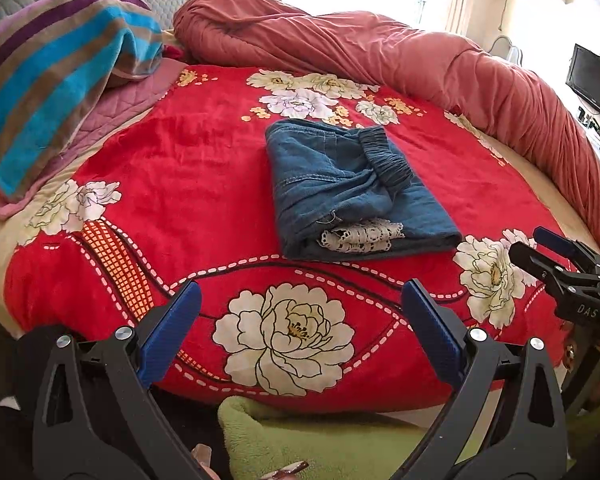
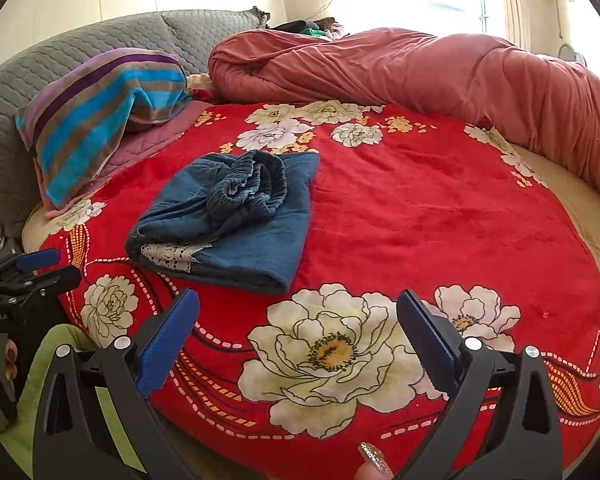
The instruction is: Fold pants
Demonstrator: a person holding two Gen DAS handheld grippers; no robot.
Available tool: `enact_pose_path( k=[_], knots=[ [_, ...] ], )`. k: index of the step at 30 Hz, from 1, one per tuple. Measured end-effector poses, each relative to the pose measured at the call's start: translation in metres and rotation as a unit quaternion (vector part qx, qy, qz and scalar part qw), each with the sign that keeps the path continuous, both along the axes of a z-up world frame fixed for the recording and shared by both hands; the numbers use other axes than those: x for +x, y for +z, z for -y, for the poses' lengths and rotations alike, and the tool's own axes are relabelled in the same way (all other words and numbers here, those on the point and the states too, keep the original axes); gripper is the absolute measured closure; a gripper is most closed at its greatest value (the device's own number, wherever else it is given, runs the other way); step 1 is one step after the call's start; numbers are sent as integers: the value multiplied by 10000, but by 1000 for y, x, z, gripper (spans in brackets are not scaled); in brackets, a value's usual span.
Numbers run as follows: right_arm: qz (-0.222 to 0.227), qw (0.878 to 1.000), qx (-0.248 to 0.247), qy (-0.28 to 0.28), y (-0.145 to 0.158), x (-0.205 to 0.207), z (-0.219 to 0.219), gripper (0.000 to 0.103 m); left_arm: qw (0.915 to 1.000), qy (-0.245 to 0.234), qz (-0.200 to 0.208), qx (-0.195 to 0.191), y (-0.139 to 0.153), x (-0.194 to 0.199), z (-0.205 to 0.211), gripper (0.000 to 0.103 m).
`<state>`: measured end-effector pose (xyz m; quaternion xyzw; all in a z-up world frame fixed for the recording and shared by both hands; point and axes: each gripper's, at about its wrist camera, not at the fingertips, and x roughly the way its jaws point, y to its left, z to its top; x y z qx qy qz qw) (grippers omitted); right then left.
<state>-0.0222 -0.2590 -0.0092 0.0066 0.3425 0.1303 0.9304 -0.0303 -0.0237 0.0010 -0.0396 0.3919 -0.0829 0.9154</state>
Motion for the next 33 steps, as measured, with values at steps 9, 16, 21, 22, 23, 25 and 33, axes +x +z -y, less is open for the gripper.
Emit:
enact_pose_path(
  k=[9, 16, 21, 22, 23, 25, 33],
  knots=[
    [-15, 10000, -20, -20, -1, -1, 2, 5, 10000, 2, -3, 47, 1, 0, 0, 9],
    [-19, 10000, -58, -47, 0, -1, 4, 5, 10000, -12, -62, 38, -1, 1, 0, 9],
    [-18, 10000, -67, -50, 0, 0, 4, 5, 10000, 9, -61, 31, -1, 0, 0, 9],
    [-20, 10000, -65, -51, 0, 0, 4, 5, 10000, 8, -62, 45, -1, 0, 0, 9],
    [-21, 10000, -66, -51, 0, 0, 4, 5, 10000, 9, -61, 53, -1, 0, 0, 9],
    [-20, 10000, -70, -47, 0, -1, 4, 5, 10000, 3, -60, 46, -1, 0, 0, 9],
    [-19, 10000, -64, -45, 0, 0, 5, 5, 9999, -1, -105, 16, -2, 1, -1, 9]
  ],
)
